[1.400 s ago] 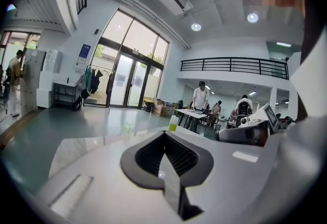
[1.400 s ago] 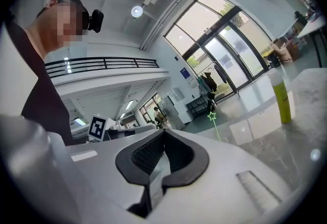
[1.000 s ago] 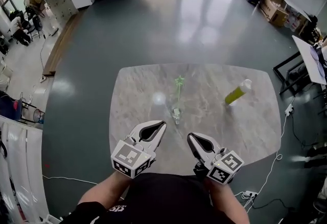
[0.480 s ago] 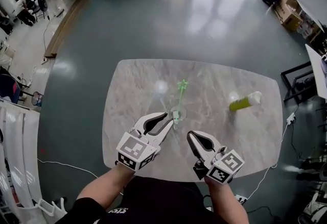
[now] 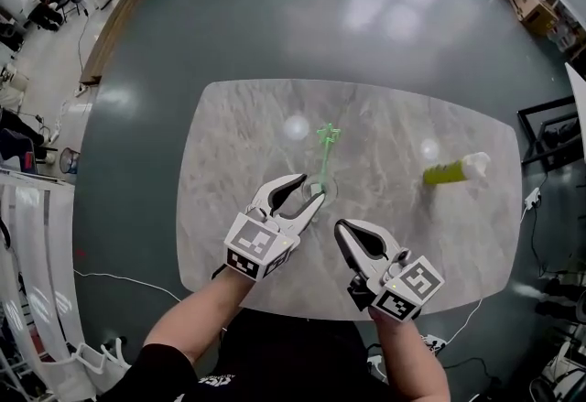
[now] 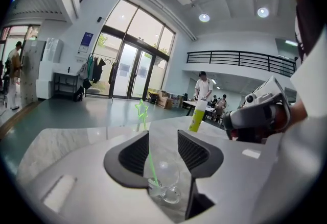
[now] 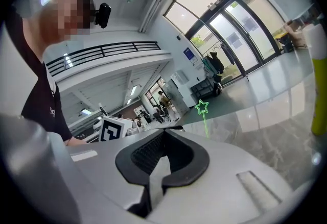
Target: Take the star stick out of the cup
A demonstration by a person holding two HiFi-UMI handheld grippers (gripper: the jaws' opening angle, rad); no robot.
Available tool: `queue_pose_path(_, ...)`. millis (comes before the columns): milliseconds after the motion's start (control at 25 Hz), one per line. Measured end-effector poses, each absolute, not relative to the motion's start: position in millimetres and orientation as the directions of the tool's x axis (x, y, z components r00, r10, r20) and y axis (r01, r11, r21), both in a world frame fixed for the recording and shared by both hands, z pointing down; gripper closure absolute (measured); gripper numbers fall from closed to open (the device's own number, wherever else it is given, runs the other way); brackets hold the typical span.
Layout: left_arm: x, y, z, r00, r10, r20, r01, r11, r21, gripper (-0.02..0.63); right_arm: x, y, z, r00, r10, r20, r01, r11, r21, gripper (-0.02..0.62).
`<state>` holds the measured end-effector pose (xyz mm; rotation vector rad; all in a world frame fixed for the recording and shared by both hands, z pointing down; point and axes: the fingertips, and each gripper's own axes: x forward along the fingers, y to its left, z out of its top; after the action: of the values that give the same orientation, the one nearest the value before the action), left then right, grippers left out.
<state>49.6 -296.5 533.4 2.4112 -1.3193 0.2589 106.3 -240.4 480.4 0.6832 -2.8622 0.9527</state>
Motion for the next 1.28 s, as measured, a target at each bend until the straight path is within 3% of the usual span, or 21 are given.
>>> queue_pose_path(200, 49, -314, 569, 0.539, -0.756, 0.371, -0.840, -0.450, 0.303, 0.431, 109, -243, 493, -0.900, -0.392, 0.190, -0.426, 0.699, -0.574, 0.581)
queue_pose_path(600, 57, -334, 600, 0.550, -0.721, 0.421, -0.835, -0.485, 0.261, 0.433, 123, -235, 509, -0.884, -0.414, 0.218, -0.455, 0.650, -0.608, 0.581)
queue_pose_path(1280, 66, -344, 621, 0.579, -0.671, 0.463, -0.812, -0.521, 0.261, 0.518, 134, -234, 503, -0.866, -0.447, 0.225, -0.479, 0.613, -0.628, 0.581)
